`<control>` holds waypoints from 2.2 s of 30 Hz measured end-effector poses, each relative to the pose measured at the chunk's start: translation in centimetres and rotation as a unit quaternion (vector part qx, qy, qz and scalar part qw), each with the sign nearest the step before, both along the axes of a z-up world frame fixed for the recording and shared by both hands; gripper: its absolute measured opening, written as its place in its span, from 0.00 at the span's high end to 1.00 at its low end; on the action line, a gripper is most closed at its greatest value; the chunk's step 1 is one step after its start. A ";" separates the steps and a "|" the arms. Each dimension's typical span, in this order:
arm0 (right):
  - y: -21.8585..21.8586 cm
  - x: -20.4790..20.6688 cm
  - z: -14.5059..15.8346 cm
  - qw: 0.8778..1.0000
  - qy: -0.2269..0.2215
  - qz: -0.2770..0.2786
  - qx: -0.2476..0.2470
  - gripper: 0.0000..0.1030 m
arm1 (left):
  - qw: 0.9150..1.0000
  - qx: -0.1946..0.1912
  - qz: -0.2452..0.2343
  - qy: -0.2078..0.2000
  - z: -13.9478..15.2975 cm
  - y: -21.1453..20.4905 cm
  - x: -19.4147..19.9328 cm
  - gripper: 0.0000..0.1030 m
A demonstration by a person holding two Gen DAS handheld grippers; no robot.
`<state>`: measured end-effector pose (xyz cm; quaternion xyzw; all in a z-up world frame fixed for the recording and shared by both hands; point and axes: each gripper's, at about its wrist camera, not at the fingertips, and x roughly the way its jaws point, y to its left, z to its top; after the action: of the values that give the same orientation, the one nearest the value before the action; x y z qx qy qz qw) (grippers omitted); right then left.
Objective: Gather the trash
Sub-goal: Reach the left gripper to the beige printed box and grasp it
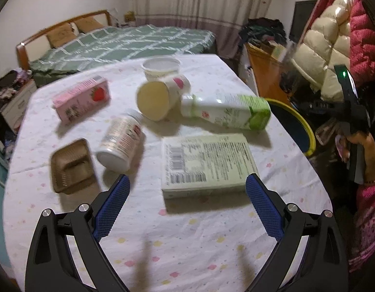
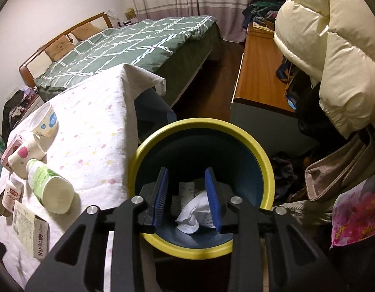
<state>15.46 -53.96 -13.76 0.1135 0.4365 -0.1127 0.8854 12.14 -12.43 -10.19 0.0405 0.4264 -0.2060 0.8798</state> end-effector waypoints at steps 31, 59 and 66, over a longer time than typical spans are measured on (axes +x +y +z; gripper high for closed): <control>0.9 -1.2 1.2 1.000 -0.025 0.009 0.012 0.70 | 0.983 0.020 -0.180 0.016 -1.1 -4.4 -2.1 0.08; -0.9 -2.1 -0.1 0.999 -0.021 -0.002 0.026 0.70 | 0.967 0.092 -0.233 0.036 -4.2 -9.9 5.1 0.19; -1.1 -3.7 0.2 0.999 -0.031 -0.006 0.026 0.70 | 0.966 0.087 -0.240 0.030 -3.2 -10.2 3.5 0.25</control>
<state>11.80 -55.03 -13.53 0.1423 0.4105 -0.1035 0.8947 15.64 -22.62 -13.40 0.2122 0.4467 -0.3746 0.7843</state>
